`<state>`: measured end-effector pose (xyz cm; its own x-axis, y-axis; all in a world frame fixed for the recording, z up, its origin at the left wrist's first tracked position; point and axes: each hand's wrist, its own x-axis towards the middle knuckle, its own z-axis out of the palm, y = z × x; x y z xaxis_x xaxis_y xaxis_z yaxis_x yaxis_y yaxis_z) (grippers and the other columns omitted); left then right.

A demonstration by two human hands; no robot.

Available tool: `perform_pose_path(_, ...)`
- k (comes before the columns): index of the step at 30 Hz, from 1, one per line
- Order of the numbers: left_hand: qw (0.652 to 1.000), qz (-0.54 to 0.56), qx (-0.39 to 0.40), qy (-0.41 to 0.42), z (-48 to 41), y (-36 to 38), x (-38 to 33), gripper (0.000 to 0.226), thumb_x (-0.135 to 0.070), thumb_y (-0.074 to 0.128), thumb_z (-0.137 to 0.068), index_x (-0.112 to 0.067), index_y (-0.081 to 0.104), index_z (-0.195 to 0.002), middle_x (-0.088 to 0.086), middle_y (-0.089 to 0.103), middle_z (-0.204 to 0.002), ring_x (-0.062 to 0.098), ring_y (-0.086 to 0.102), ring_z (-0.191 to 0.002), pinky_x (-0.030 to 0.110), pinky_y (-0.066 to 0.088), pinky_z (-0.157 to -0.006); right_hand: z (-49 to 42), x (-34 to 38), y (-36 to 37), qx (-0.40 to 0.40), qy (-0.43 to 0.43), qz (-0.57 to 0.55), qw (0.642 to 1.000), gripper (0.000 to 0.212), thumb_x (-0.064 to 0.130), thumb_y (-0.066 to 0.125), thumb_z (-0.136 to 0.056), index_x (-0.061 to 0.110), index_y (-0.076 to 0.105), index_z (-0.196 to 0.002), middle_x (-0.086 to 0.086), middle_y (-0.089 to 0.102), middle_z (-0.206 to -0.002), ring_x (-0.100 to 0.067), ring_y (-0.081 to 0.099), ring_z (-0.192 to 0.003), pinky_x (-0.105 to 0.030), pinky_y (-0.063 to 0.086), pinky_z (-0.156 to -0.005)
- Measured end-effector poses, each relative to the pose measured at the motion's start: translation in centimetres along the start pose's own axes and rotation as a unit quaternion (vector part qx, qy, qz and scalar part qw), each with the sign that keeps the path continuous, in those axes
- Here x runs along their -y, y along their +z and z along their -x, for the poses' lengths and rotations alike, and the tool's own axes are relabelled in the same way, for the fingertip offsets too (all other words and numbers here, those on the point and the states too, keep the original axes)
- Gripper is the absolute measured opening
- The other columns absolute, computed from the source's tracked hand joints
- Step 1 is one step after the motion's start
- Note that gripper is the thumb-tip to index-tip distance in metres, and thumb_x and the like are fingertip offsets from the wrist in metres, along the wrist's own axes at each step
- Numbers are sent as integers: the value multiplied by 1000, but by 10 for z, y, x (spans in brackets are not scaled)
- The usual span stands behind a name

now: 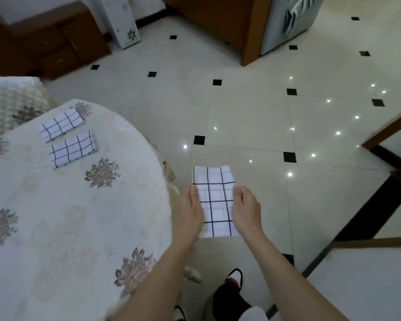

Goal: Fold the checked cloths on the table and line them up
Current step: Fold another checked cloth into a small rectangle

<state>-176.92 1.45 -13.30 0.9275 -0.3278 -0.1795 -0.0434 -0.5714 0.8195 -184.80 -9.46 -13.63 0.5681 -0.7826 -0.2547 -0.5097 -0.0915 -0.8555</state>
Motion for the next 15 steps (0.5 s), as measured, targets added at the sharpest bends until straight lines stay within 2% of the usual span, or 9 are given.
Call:
perform_pose_path(2, 1000, -7, -3, 0, -9, 13, -15, 44, -49, 24, -105, -27, 53, -80, -2, 60, -77, 16, 60, -73, 40, 51, -68, -18, 2, -13, 0, -9, 6, 1000, 41, 30, 38, -107, 16, 37, -68, 4, 40, -61, -10, 35, -55, -18, 33, -50)
perform_pose_path(4, 1000, -2, -8, -5, -17, 25, -27, 42, -41, 27, -107, -21, 53, -81, -1, 60, -77, 17, 58, -73, 40, 50, -71, -34, 4, -23, -1, -17, 13, 1000, 41, 30, 38, -107, 16, 38, -68, 4, 42, -61, -9, 36, -55, -17, 35, -51)
perform_pose_path(8, 1000, 23, -3, -5, -37, 46, -46, 41, -33, 31, -108, -14, 52, -78, -1, 57, -73, 11, 52, -67, 28, 40, -62, -64, 7, -36, -3, -18, 21, 1000, 42, 33, 36, -107, 16, 38, -69, 3, 43, -61, -9, 37, -55, -20, 33, -49)
perform_pose_path(10, 1000, 31, -4, -3, -51, 57, -55, 40, -30, 33, -108, -13, 52, -76, 0, 57, -71, 10, 51, -65, 26, 35, -59, -81, 9, -41, -6, -12, 24, 1000, 42, 34, 36, -106, 16, 37, -69, 3, 42, -61, -10, 36, -55, -21, 32, -49)
perform_pose_path(13, 999, 41, -9, -7, -77, 70, -66, 39, -29, 34, -107, -11, 49, -76, 0, 55, -71, 12, 50, -65, 23, 36, -58, -112, 14, -43, -10, -12, 36, 999, 42, 34, 36, -106, 16, 35, -68, 3, 42, -61, -11, 37, -55, -21, 31, -50)
perform_pose_path(15, 998, 60, -15, -7, -101, 77, -72, 39, -29, 34, -107, -8, 49, -77, 1, 54, -71, 13, 48, -65, 27, 40, -61, -136, 22, -39, -10, -19, 39, 999, 42, 34, 36, -106, 16, 36, -69, 3, 43, -61, -12, 38, -56, -20, 32, -51)
